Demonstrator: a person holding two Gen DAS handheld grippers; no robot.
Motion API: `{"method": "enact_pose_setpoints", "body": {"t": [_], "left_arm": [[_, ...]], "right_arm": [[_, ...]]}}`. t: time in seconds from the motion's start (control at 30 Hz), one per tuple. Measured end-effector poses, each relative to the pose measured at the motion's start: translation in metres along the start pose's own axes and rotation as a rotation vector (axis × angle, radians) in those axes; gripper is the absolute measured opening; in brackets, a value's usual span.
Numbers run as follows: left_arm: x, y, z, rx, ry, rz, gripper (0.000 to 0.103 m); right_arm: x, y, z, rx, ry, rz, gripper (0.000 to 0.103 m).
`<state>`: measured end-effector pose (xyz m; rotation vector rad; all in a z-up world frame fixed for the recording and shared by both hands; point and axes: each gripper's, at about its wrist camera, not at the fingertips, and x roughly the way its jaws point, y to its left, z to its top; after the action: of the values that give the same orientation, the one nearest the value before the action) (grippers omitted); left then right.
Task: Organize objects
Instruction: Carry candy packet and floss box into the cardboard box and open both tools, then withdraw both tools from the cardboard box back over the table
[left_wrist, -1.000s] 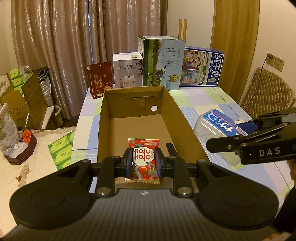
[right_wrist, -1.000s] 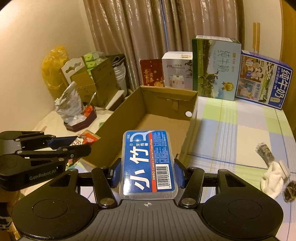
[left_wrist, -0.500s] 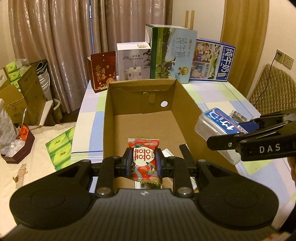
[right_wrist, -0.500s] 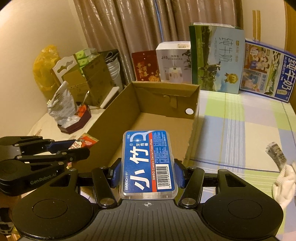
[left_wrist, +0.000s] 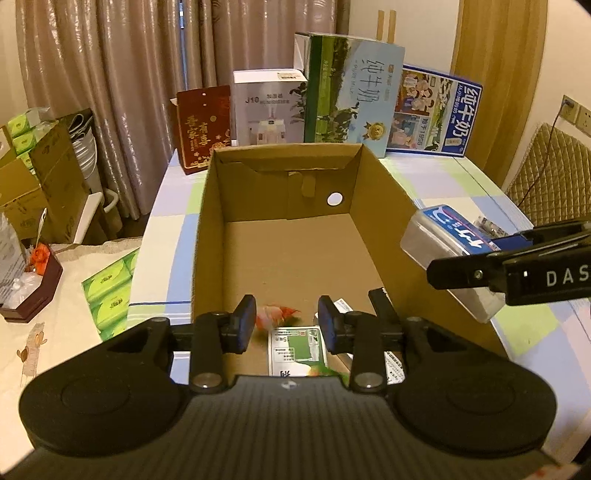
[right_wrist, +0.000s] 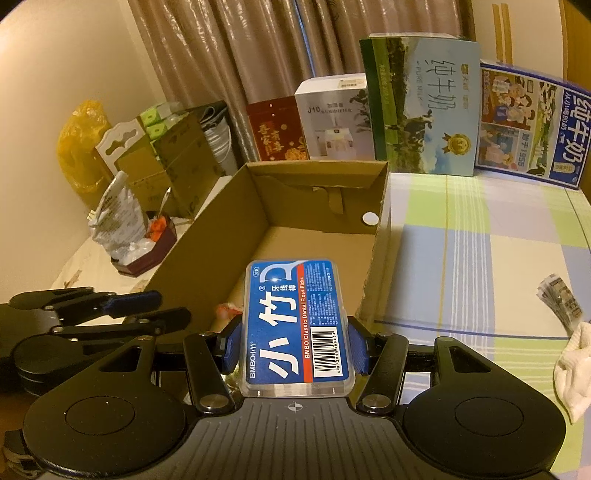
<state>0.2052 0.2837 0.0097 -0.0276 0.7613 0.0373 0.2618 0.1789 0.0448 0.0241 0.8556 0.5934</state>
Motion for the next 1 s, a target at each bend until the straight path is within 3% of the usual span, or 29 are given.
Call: {"method": "enact_pose_setpoints", "body": {"t": [0.3, 0.43, 0.6, 0.87, 1.0], "left_arm": [[-0.016, 0.010, 0.000, -0.022, -0.026, 0.011, 0.034], [-0.021, 0.014, -0.003, -0.036, -0.034, 0.011, 0.039], [-0.029, 0.016, -0.009, -0.056, -0.039, 0.011, 0.042], [-0.057, 0.002, -0.023, -0.103, -0.051, 0.012, 0.057], [-0.076, -0.010, -0.031, -0.124, -0.057, 0.009, 0.069]], "right_arm": [[0.006, 0.008, 0.003, 0.011, -0.011, 0.026, 0.053], [0.006, 0.003, 0.006, 0.063, -0.058, 0.067, 0.073], [-0.005, -0.004, 0.004, 0.079, -0.076, 0.056, 0.074], [-0.053, -0.016, -0.016, 0.101, -0.092, 0.036, 0.077], [-0.081, -0.018, -0.034, 0.093, -0.099, 0.015, 0.083]]}}
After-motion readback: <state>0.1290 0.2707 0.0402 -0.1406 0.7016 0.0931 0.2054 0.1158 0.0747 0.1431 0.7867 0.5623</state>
